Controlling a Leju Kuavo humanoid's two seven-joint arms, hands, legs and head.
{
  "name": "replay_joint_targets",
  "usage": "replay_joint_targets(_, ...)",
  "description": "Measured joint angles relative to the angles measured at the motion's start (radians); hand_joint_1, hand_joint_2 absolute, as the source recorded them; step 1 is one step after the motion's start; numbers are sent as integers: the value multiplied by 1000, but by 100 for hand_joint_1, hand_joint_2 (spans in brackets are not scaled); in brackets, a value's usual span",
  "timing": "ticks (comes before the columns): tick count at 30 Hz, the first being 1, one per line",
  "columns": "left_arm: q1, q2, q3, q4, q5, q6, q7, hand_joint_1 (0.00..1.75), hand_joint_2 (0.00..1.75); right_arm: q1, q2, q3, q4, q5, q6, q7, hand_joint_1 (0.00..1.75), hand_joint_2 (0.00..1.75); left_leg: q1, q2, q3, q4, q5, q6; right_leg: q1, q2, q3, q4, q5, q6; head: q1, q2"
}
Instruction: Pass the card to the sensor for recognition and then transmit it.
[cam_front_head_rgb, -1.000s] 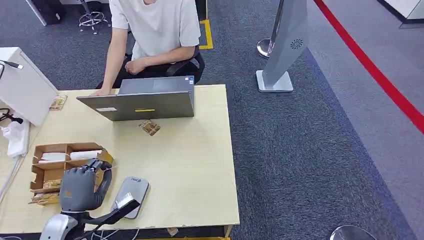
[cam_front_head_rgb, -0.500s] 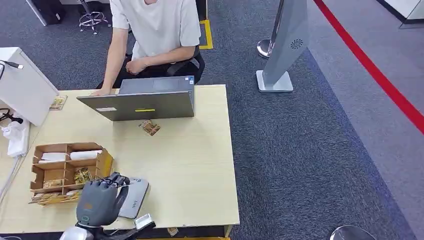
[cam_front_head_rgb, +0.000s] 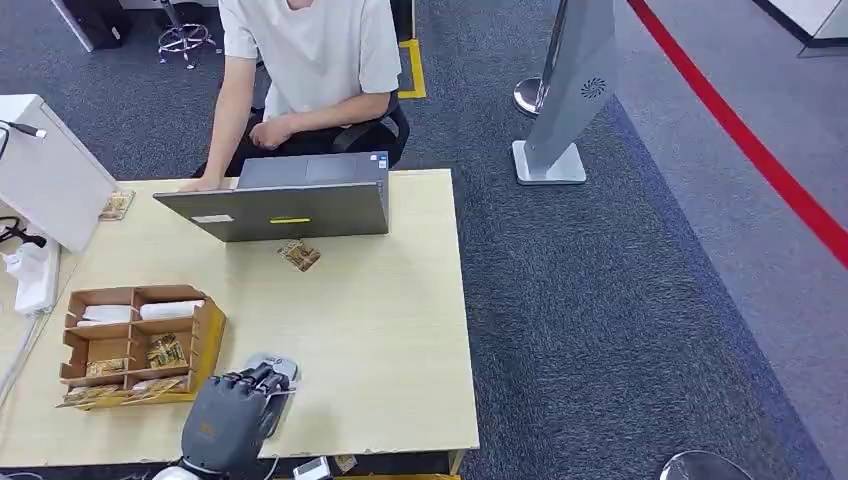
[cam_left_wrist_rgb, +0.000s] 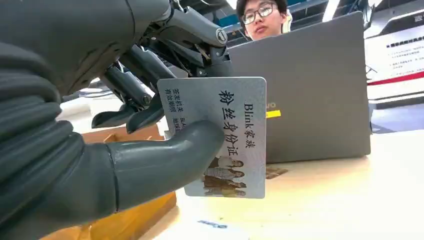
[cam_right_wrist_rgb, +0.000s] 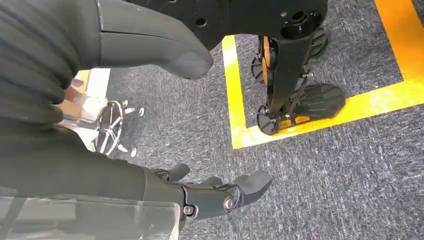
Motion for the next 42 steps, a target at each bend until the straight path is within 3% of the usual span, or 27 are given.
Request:
replay_joint_targets(9, -39, -13, -37, 19, -14, -26, 16, 175, 175, 0, 0, -18, 0, -6, 3, 0, 0, 175, 0, 0, 0, 0, 0, 0, 0, 0, 0, 0, 0, 0, 0, 0)
replay_joint_targets(17, -102, -28, -72, 45, -63, -34, 85, 175, 175, 3, -2, -56, 0, -23, -3, 10, 0, 175, 0, 0, 0, 0, 0, 0, 0, 0, 0, 0, 0, 0, 0, 0)
replay_joint_targets(20, -71, 5, -66, 32, -55, -10, 107, 175, 175, 7, -2, -60, 0, -6, -4, 4, 0, 175, 0, 0, 0, 0, 0, 0, 0, 0, 0, 0, 0, 0, 0, 0)
replay_joint_targets(27, 51, 79, 30, -27, -30, 42, 105, 175, 175, 11, -2, -66, 0, 31, -5, 3, 0, 175, 0, -1, 0, -1, -1, -1, 0, -1, 0, 0, -3, -2, 0, 0)
replay_joint_targets(42, 104, 96, 85, -69, -24, 45, 116, 175, 175, 11, -1, -76, 0, 37, -6, 4, 0, 175, 0, -1, 0, -1, -1, -1, 0, -1, 0, 0, -3, -2, 0, 0)
